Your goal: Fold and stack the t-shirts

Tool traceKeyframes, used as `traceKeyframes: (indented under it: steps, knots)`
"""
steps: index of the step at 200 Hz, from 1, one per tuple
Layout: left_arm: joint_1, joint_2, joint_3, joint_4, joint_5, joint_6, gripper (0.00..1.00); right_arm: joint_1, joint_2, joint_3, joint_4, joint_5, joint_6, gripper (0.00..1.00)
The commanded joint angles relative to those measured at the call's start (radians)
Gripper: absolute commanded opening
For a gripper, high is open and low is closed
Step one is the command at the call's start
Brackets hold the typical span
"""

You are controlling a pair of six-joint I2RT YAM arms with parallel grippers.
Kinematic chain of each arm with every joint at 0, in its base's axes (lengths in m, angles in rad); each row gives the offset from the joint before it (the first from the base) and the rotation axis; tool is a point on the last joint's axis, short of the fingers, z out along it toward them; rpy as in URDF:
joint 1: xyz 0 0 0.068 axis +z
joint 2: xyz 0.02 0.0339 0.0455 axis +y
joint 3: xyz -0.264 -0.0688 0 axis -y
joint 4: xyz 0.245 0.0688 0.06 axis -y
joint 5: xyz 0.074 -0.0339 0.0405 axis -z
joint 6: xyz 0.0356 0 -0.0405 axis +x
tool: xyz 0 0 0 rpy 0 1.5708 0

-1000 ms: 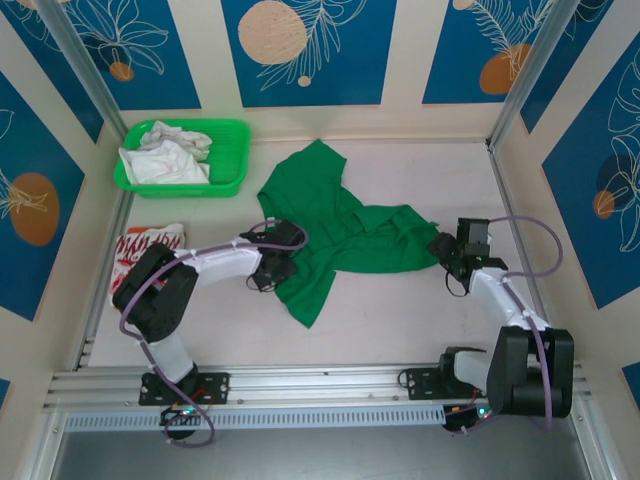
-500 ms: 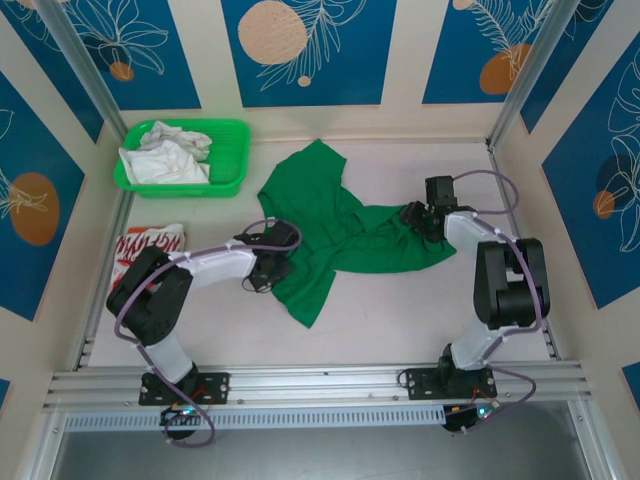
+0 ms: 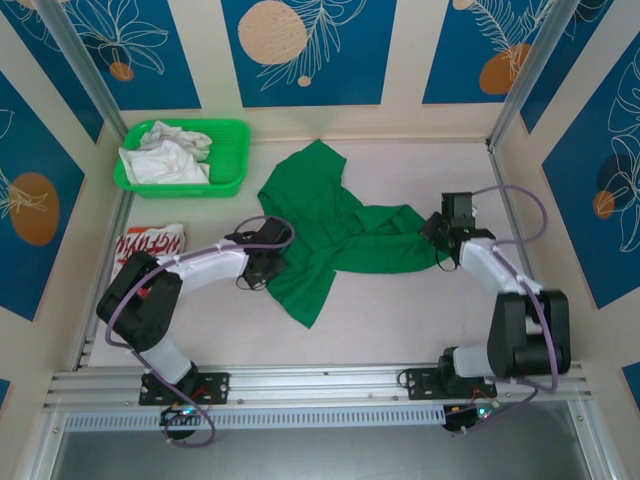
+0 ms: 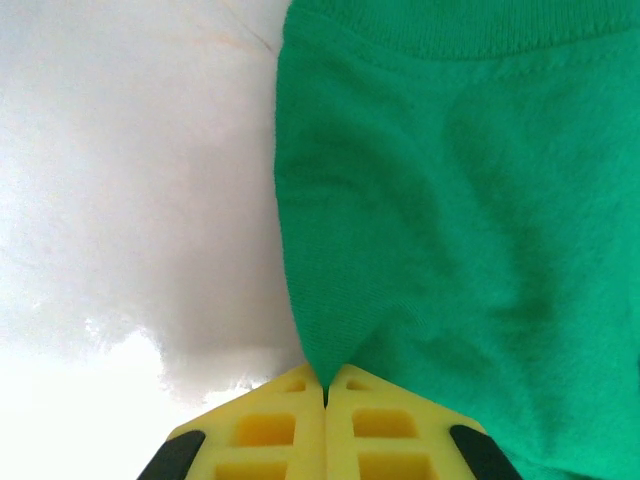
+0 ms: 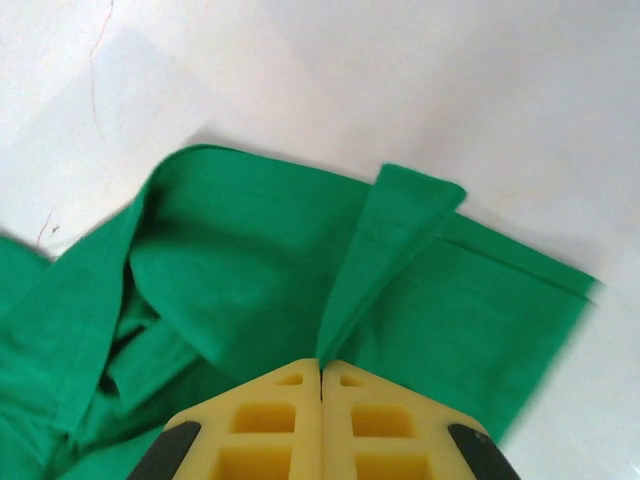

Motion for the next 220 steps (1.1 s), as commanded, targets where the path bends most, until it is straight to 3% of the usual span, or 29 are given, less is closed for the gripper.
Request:
traceKeyframes:
  steps: [1, 51, 94, 99, 121, 133, 145, 167, 191, 220]
  knots:
    - [0.03, -0.027, -0.009, -0.004, -0.027, 0.019, 0.0, -0.014, -0.148, -0.099, -0.111, 0.092, 0.062, 0.0]
    - [0.08, -0.037, -0.009, -0.004, -0.02, 0.044, 0.0, -0.082, -0.519, -0.248, -0.325, 0.089, 0.142, 0.0]
    - [0.116, -0.039, -0.006, 0.005, 0.005, 0.075, 0.0, -0.095, -0.638, -0.322, -0.408, 0.037, 0.216, 0.0]
    - [0.121, -0.036, 0.0, 0.005, 0.011, 0.082, 0.0, -0.097, -0.637, -0.33, -0.4, 0.032, 0.21, 0.05]
    - [0.137, -0.007, 0.036, 0.001, 0.025, 0.126, 0.0, -0.112, -0.609, -0.341, -0.349, -0.003, 0.178, 0.54]
    - [0.143, 0.007, 0.062, -0.004, 0.029, 0.155, 0.01, -0.113, -0.587, -0.329, -0.331, -0.012, 0.158, 0.67]
    - [0.149, 0.016, 0.089, -0.015, 0.025, 0.18, 0.08, -0.113, -0.57, -0.311, -0.327, -0.017, 0.14, 0.76]
    - [0.154, 0.004, 0.113, -0.045, -0.002, 0.208, 0.47, -0.112, -0.551, -0.293, -0.305, -0.048, 0.097, 0.79]
    - [0.137, -0.046, 0.101, -0.12, -0.046, 0.198, 0.76, -0.101, -0.524, -0.285, -0.284, -0.077, 0.088, 0.78]
    - [0.077, -0.117, 0.055, -0.21, -0.023, 0.138, 0.79, -0.07, -0.489, -0.281, -0.246, -0.073, 0.086, 0.78]
